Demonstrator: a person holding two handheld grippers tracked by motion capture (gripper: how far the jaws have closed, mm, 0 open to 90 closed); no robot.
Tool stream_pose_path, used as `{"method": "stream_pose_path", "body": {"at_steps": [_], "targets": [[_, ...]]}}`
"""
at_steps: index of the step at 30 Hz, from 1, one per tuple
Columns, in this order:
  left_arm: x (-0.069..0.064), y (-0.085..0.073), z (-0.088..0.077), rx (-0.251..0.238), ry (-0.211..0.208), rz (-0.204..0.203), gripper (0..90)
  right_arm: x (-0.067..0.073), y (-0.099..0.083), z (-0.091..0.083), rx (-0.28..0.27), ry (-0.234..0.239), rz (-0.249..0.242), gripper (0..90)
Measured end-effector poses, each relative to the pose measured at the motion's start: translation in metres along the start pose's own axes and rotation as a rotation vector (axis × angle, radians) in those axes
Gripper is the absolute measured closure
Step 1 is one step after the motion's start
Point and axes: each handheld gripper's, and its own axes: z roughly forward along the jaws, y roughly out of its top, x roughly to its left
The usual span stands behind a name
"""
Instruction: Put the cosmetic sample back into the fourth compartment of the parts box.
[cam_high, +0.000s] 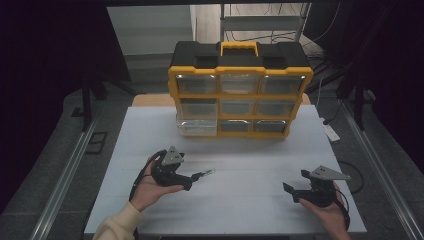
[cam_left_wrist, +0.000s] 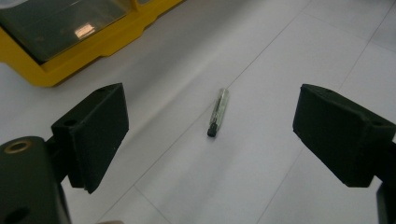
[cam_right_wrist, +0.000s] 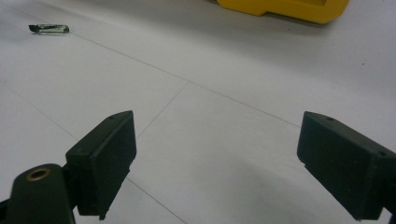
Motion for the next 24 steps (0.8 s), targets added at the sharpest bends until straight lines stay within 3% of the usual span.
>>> {"method": "stream_pose_path", "body": {"at_steps": [14,24], "targets": [[-0.002,0.023,0.019,0.031,-0.02,0.059,12.5,-0.001,0.0,-0.001,-0.004,-0.002,0.001,12.5],[-0.001,0.034,0.027,0.045,-0.028,0.079,11.4,-0.001,-0.001,0.0,0.001,-0.003,-0.005,12.5]]}}
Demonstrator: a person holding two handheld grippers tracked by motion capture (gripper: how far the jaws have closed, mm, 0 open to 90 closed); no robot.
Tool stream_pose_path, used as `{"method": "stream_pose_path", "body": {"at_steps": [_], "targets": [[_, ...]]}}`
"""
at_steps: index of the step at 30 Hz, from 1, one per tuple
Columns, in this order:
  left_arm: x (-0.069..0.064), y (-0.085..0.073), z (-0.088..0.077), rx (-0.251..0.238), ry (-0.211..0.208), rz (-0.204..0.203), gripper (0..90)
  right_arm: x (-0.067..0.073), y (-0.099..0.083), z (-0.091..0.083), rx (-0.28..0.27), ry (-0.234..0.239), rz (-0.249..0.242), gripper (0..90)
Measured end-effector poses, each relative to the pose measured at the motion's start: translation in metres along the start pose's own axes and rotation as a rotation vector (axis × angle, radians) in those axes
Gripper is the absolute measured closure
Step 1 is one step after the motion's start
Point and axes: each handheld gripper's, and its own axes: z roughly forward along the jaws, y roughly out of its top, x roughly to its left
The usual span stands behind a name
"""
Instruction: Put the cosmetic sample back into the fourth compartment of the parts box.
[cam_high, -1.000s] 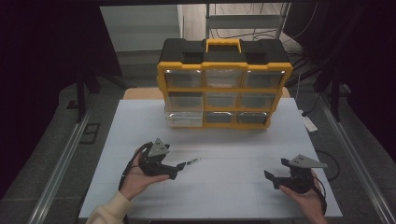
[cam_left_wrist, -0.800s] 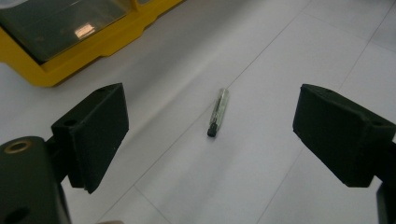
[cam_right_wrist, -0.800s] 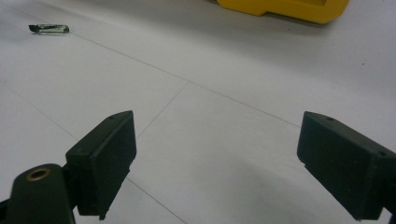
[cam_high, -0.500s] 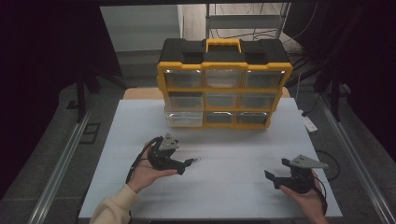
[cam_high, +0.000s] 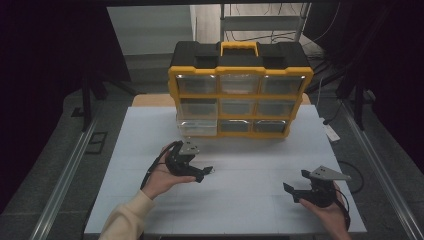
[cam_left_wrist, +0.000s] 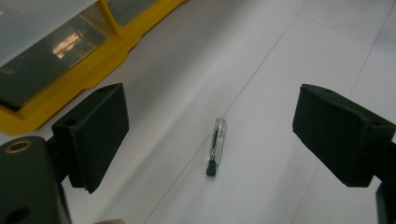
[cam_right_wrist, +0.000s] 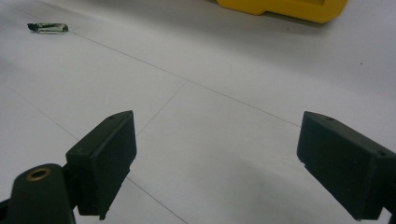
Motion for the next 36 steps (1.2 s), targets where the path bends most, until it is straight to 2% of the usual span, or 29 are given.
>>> {"method": "stream_pose_path", "body": {"at_steps": [10,22,30,36], "targets": [[0.006,0.008,0.008,0.017,-0.028,0.003,11.9,0.0,-0.001,0.0,0.005,0.0,0.001,12.5],[0.012,0.004,0.027,0.092,-0.048,0.003,11.4,-0.001,-0.001,0.001,0.011,-0.001,0.002,12.5],[0.014,0.001,0.038,0.142,-0.081,0.031,11.8,-0.002,-0.002,0.002,0.013,0.002,0.01,12.5],[0.015,0.0,0.045,0.159,-0.101,0.042,12.8,-0.001,-0.002,0.002,0.019,0.002,0.002,12.5]]}}
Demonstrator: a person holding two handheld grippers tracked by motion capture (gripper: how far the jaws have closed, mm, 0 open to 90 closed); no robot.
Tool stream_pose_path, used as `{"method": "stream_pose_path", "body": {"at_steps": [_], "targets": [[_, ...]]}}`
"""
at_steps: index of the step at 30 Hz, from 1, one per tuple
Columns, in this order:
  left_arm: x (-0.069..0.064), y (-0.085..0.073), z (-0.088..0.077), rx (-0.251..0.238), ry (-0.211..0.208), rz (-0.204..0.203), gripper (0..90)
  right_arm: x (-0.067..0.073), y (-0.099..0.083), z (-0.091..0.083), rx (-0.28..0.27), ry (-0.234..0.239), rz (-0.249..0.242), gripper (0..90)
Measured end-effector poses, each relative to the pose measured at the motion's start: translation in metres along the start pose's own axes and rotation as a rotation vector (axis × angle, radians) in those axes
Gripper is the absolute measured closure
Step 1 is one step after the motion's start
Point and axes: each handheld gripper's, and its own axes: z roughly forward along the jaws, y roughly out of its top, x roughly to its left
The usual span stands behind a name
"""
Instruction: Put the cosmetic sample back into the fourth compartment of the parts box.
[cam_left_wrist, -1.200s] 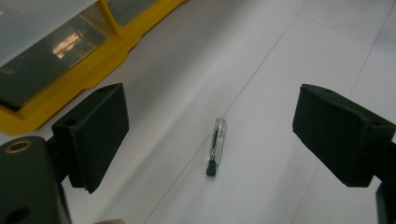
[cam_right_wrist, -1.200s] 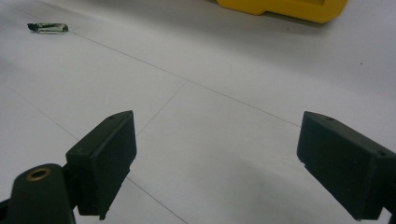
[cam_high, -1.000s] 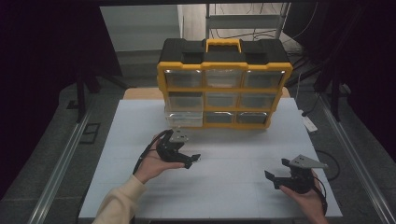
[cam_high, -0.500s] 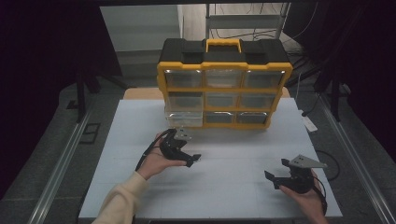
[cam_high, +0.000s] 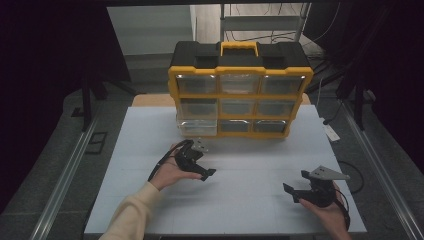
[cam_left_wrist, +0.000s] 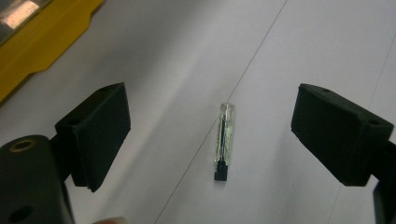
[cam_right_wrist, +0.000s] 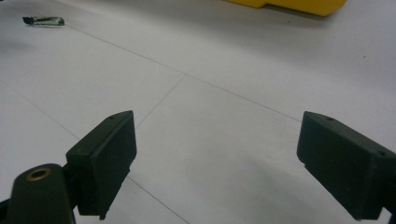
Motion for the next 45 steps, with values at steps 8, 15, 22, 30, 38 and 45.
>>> {"method": "stream_pose_path", "body": {"at_steps": [8,15,22,30,38,45], "targets": [[0.002,-0.001,0.01,0.031,-0.029,0.018,13.2,0.0,0.0,0.001,0.007,0.001,-0.004,12.5],[0.0,-0.001,0.019,0.069,-0.031,0.029,15.0,0.0,-0.001,0.002,0.013,0.004,-0.006,12.5],[0.0,-0.001,0.024,0.094,-0.038,0.049,19.3,0.001,-0.001,0.002,0.018,0.002,-0.01,12.5],[0.0,-0.001,0.026,0.128,-0.043,0.063,24.8,0.001,-0.001,0.002,0.023,-0.003,-0.013,12.5],[0.0,-0.002,0.027,0.16,-0.051,0.085,33.6,0.001,-0.001,0.002,0.022,-0.003,-0.016,12.5],[0.001,-0.002,0.026,0.163,-0.077,0.094,48.8,0.001,-0.001,0.002,0.023,-0.004,-0.017,12.5]]}}
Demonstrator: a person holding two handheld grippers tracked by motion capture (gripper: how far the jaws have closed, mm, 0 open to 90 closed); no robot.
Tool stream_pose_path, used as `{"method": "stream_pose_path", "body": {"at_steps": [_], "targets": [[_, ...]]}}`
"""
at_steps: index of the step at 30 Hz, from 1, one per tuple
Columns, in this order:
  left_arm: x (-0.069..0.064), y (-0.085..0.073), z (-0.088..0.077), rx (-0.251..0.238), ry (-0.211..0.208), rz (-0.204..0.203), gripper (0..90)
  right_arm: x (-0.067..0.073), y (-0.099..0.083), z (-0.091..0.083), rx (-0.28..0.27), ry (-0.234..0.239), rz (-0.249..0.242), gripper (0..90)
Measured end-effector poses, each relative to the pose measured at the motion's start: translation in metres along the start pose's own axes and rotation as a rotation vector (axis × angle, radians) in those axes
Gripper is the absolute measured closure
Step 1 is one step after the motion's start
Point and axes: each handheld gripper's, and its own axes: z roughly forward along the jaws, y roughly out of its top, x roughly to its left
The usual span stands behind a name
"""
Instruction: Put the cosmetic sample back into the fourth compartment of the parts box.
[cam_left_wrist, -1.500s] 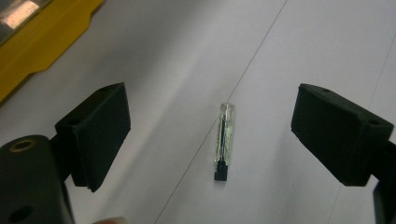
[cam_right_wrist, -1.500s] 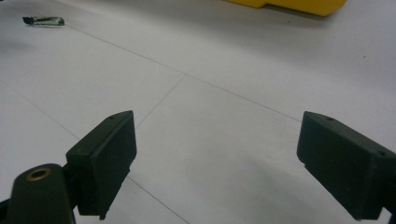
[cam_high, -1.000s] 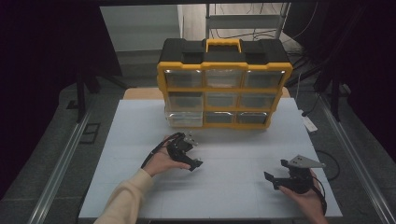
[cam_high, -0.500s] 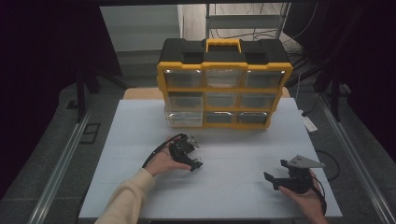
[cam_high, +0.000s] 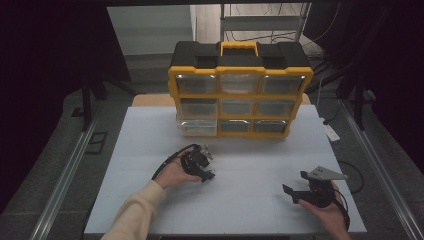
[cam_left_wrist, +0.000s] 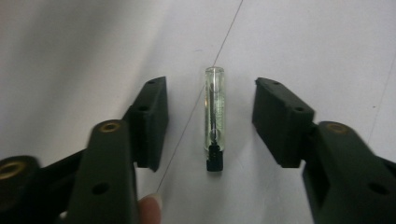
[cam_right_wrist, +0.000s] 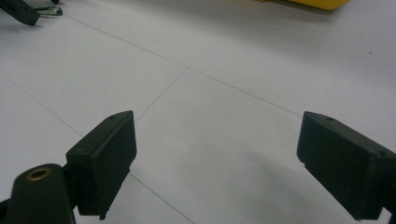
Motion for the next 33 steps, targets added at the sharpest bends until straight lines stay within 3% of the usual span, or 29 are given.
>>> {"method": "stream_pose_path", "body": {"at_steps": [8,10,20,33], "targets": [[-0.001,0.0,-0.002,0.007,-0.011,0.02,76.5,0.0,0.0,0.0,0.001,-0.001,-0.002,12.5],[-0.001,0.001,-0.002,0.009,-0.014,0.024,79.6,0.0,0.0,0.0,0.001,-0.001,-0.002,12.5],[-0.001,0.001,-0.004,-0.002,-0.013,0.016,80.6,0.0,0.0,0.0,0.0,-0.001,-0.002,12.5],[-0.003,0.002,-0.035,-0.113,-0.008,0.0,80.6,-0.001,0.0,0.0,-0.005,0.002,0.001,12.5]]}}
